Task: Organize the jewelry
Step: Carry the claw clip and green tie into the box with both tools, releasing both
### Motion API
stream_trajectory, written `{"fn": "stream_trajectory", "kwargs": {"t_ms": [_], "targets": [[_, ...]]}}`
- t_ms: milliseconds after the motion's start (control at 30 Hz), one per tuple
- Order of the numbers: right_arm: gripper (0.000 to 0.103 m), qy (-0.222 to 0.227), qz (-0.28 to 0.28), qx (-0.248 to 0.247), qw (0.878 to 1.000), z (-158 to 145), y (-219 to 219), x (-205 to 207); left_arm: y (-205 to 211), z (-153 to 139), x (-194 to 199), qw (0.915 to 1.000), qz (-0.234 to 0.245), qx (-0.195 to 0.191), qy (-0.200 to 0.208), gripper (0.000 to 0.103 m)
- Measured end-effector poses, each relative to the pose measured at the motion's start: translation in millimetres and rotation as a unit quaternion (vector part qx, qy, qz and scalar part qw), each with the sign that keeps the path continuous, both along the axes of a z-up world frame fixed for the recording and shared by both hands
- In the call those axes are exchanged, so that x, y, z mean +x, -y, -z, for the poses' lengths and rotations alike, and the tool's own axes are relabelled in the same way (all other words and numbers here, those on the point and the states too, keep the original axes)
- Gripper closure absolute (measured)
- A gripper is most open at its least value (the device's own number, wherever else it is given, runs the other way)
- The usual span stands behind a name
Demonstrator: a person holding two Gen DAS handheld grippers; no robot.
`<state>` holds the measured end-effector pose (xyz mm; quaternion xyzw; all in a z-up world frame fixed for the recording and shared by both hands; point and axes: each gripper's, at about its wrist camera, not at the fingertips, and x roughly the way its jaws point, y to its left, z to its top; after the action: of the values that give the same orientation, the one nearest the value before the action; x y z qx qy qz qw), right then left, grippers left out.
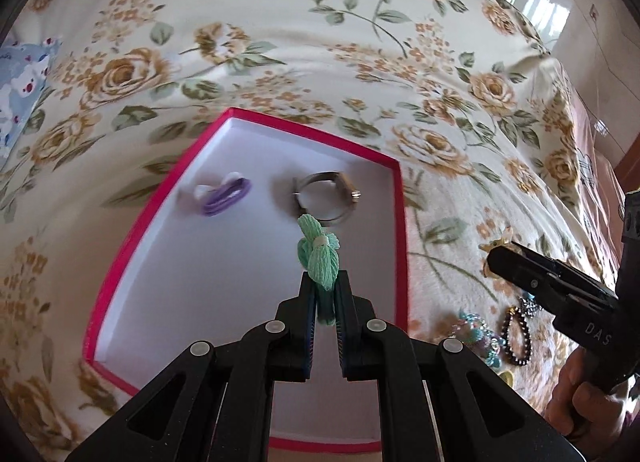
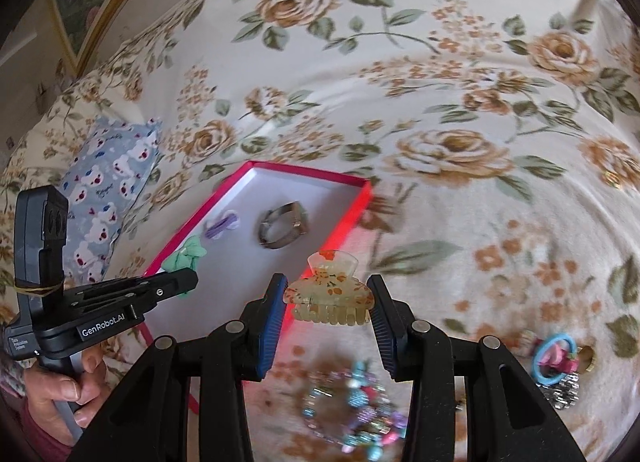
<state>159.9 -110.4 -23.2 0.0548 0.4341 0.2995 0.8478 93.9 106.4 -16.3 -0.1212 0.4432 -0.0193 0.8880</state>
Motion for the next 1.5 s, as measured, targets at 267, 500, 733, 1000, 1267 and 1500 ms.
{"fn": "stream_trajectory", "kwargs": {"t_ms": [267,500,733,1000,1267,1500], "targets": [[0.062,0.001,-0.041,-0.003,0.999,3,-47,4,-28,3,-4,0.9997,-0.025,-0.003,-0.002,0.095],[0.062,-0.008,-0.060,-0.016,0.998,16,-80,19,-41,15,14,0.9993,-0.035,0.004,-0.013,0.095],[0.062,-0.021,-0.072,-0.038,0.996,39,-104,31,-47,35,45,0.9987,-0.035,0.021,-0.032,0.095],[0.062,-0.027,-0.075,-0.056,0.995,55,-113,36,-44,56,65,0.9978,-0.029,0.030,-0.051,0.094],[0.061,-0.020,-0.085,-0.064,0.994,56,-119,36,-43,56,66,0.9978,-0.032,0.033,-0.048,0.084],[0.060,-0.019,-0.088,-0.065,0.994,56,-120,35,-42,55,61,0.9975,-0.033,0.039,-0.050,0.075]]}}
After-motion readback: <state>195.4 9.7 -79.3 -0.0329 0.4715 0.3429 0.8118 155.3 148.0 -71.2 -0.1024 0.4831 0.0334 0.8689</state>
